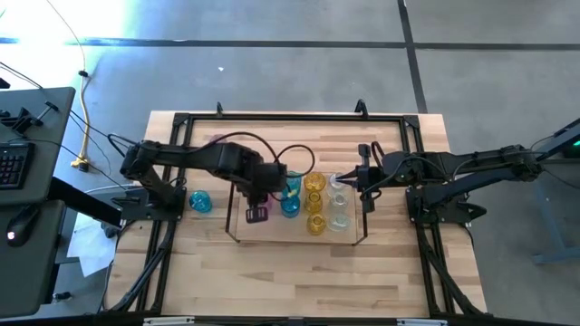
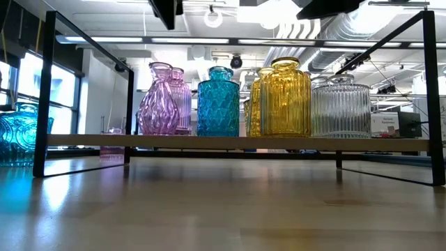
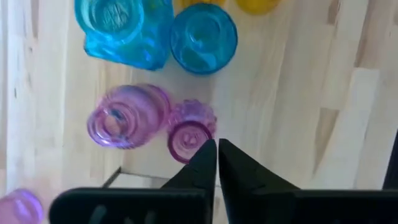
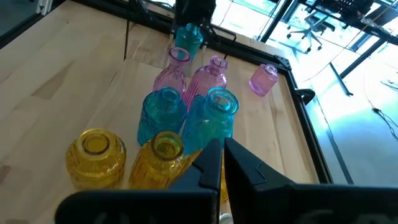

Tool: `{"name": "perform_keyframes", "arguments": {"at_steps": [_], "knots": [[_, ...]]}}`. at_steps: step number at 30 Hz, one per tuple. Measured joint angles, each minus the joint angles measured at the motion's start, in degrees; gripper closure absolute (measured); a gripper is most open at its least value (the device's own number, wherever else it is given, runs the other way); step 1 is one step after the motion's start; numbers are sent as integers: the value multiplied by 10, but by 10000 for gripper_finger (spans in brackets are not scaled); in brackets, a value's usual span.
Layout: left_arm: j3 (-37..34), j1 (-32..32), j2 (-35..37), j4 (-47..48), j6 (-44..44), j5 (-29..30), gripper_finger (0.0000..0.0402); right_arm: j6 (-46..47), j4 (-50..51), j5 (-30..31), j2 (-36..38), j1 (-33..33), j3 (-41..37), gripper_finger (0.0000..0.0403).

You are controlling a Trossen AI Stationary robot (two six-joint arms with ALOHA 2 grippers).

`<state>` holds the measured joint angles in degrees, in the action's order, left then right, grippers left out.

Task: Sort vases onto shelf
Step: Put the bottom purple vase on the shelf aligned with the other purple vase

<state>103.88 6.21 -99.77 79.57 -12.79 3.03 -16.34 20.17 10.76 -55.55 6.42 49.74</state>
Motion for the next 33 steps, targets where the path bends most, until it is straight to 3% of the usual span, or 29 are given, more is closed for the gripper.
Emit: {"name": "perform_keyframes", "arguments": {"at_steps": [33], "knots": [[-1, -6, -68, 94, -31, -19, 401, 10, 8, 0, 0, 0, 0, 403]]}}
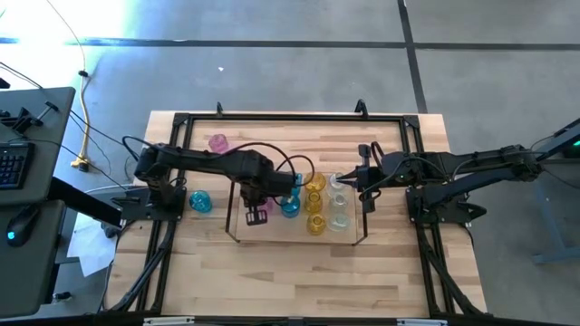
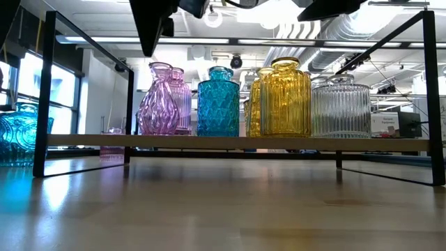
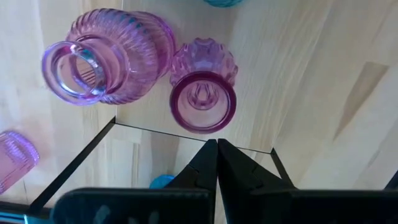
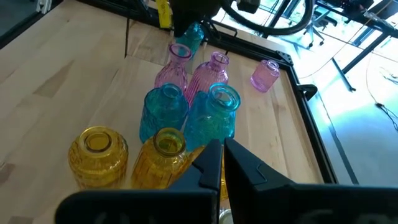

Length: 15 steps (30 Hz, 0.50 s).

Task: Sort vases onto shelf
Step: Put the bottom purple vase on the shelf aligned with the other purple vase

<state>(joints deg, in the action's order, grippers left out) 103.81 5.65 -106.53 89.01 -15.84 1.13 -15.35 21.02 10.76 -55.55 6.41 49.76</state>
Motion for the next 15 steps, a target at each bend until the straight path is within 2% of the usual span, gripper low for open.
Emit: {"name": "perform_keyframes", "arguments": {"at_steps": [15], "knots": [[0, 1, -3, 10, -11, -11, 401, 1, 1, 0, 0, 0, 0, 403]]}}
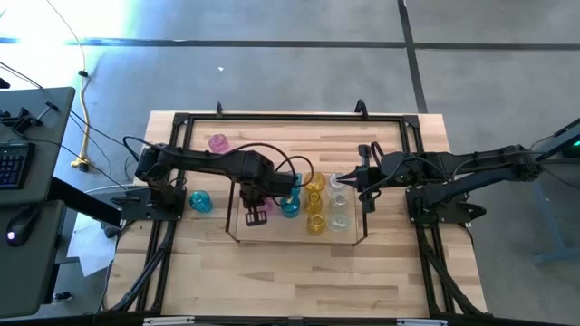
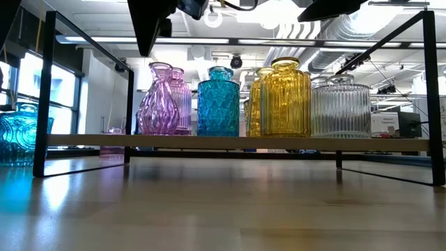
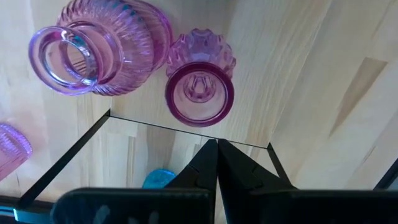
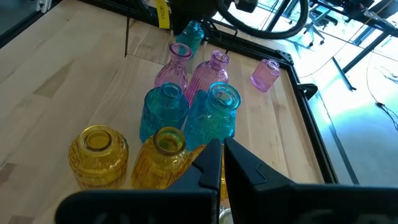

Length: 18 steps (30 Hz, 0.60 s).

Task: Sort vases onto shelf
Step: Put the bottom purple vase on the shelf aligned with the other purple vase

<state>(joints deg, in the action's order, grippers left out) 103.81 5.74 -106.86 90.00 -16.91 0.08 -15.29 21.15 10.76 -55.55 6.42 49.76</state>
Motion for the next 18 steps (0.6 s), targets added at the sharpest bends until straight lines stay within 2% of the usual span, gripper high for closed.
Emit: {"name": "perform_keyframes", "arguments": {"at_steps": [18], "knots": [[0, 2, -22, -12, 16, 17, 401, -1, 0, 0, 0, 0, 0, 403]]}}
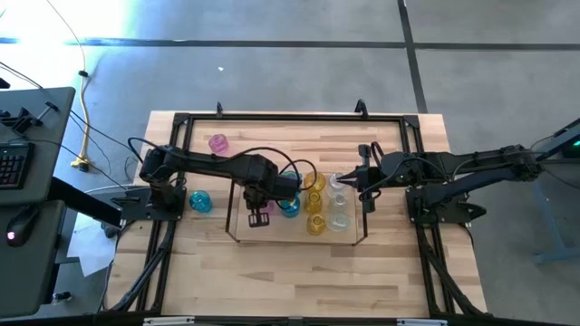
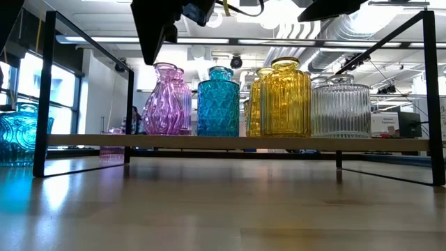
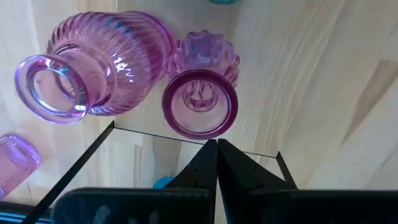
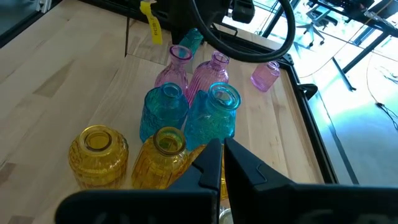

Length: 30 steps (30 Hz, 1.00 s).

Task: Sort vases onto shelf
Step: Put the bottom purple vase on the shelf aligned with the other purple vase, then put the blue vase on the shelf aligned with the other blue vases

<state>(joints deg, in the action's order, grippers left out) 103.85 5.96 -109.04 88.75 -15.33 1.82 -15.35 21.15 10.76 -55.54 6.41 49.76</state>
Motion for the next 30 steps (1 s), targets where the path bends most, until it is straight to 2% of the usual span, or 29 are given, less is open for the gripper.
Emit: {"name": "perform_keyframes", "arguments": {"at_steps": [9, 15, 18, 20, 26, 30], "knots": [[0, 12, 14, 12, -8, 2, 401, -2, 0, 0, 0, 0, 0, 403], [0, 61, 82, 9, -50, 5, 401, -17, 0, 0, 0, 0, 0, 403], [0, 98, 121, 12, -79, 34, 401, -35, 5, 0, 0, 0, 0, 403], [0, 127, 147, 12, -117, 68, 401, -42, 4, 0, 0, 0, 0, 403], [-5, 211, 221, 10, -261, 121, 401, -42, 5, 2, 1, 7, 0, 403], [-84, 259, 275, 11, -356, 134, 401, -41, 4, 15, 6, 28, 0, 403]]}}
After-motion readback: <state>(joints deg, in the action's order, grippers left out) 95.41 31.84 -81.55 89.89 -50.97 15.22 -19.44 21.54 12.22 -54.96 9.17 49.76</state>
